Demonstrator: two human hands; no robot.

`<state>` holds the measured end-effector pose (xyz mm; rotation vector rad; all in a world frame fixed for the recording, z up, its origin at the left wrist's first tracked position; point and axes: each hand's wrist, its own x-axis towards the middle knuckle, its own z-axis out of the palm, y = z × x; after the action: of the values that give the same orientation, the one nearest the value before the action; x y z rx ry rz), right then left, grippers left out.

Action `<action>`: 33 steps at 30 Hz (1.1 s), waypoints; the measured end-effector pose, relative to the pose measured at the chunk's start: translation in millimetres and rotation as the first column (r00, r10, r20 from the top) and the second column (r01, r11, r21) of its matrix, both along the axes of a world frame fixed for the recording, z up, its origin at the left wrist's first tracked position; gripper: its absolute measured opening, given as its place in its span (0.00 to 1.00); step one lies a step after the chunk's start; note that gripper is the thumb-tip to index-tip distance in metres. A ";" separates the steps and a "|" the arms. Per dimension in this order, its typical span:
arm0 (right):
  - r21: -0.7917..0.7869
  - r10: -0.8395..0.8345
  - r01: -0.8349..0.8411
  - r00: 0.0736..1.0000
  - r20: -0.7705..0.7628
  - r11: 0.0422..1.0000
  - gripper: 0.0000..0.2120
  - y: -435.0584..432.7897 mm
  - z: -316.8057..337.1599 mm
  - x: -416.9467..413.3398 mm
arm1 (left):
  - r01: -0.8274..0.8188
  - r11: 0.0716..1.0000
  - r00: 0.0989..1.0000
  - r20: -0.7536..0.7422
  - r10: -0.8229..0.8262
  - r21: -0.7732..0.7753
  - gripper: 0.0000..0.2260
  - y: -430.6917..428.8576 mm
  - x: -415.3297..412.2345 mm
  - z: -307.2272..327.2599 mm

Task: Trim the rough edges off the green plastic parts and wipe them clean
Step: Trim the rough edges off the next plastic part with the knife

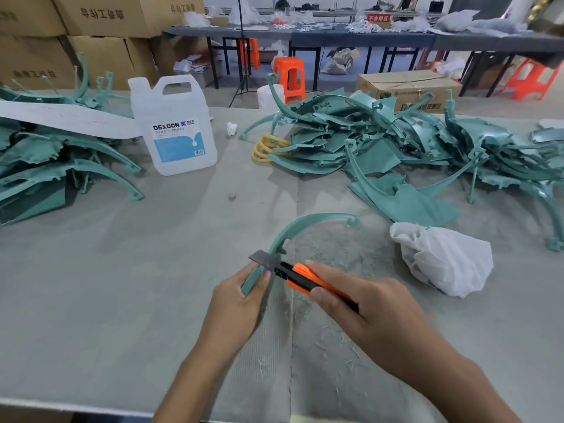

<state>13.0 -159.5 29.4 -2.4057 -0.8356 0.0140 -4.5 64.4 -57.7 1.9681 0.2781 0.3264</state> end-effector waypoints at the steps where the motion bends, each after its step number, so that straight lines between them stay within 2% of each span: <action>1: -0.042 0.004 -0.004 1.000 0.017 0.999 0.21 0.5 5.3 1.9 | 0.001 1.000 1.000 0.002 -0.001 0.001 0.18 -0.3 0.4 1.2; 3: -0.159 0.017 -0.006 0.998 0.067 0.987 0.21 2.3 17.9 9.1 | -0.003 0.999 1.000 0.012 0.002 0.032 0.16 0.2 1.3 0.8; 6: -0.301 -0.002 0.052 0.986 0.166 0.952 0.20 4.4 34.6 35.5 | 0.009 0.998 1.000 -0.030 -0.007 0.056 0.07 0.0 0.8 -2.6; 8: -0.417 -0.042 0.118 0.982 0.186 0.901 0.18 4.7 36.8 62.6 | 0.026 0.992 0.998 -0.062 -0.018 0.120 0.20 -1.9 -1.9 -9.4; 9: -0.469 -0.063 0.138 0.983 0.171 0.872 0.17 4.3 33.9 76.8 | 0.022 0.991 0.998 -0.058 -0.014 0.135 0.22 -2.6 -2.8 -11.5; 13: -0.581 -0.235 0.297 0.955 0.180 0.758 0.14 -23.3 4.1 124.3 | 0.016 0.995 0.998 -0.060 -0.010 0.094 0.19 -4.3 -5.0 -8.9; 15: -0.600 -0.330 0.334 0.936 0.121 0.727 0.15 -44.7 -15.3 133.1 | -0.033 0.998 0.999 -0.040 0.035 0.045 0.14 -2.2 -5.5 -9.6; 17: -0.562 -0.367 0.367 0.923 0.119 0.741 0.15 -58.5 -32.3 133.8 | -0.080 0.997 0.997 -0.011 0.080 0.010 0.19 -2.0 -5.2 -5.2; 19: -0.482 -0.390 0.432 0.901 0.191 0.762 0.15 -59.8 -38.7 133.4 | -0.070 0.997 0.997 -0.014 0.070 0.016 0.17 -2.3 -1.3 -5.1; 22: -0.172 -0.488 0.506 0.862 0.141 0.845 0.16 -48.3 -33.8 122.4 | -0.052 0.999 0.998 -0.021 0.052 0.009 0.15 -3.7 0.3 -5.9; 24: 0.009 -0.455 0.456 0.886 0.094 0.890 0.18 -33.7 -26.8 101.6 | -0.050 0.999 0.999 -0.018 0.050 -0.005 0.15 -3.2 -1.0 -6.2; 25: 0.051 -0.396 0.393 0.915 0.079 0.918 0.19 -24.4 -23.4 86.7 | -0.048 0.999 0.999 -0.020 0.048 -0.009 0.14 -2.4 -0.7 -6.4; 28: 0.055 -0.180 0.177 0.983 0.046 0.983 0.22 3.3 -21.2 37.2 | -0.053 0.999 0.999 -0.006 0.053 0.012 0.08 -0.4 0.9 -7.0; 30: 0.040 -0.106 0.104 0.994 0.035 0.994 0.22 13.1 -21.2 14.2 | -0.063 0.998 0.998 -0.009 0.063 0.015 0.06 -1.2 1.6 -6.3; 33: 0.039 -0.058 0.057 0.998 0.029 0.998 0.22 16.5 -22.3 2.5 | -0.049 0.998 0.999 0.006 0.049 0.039 0.10 -1.4 0.8 -6.0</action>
<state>15.5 -143.0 7.1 -2.3981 -0.7732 -0.0607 -3.8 63.1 -63.7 2.0006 0.3195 0.3708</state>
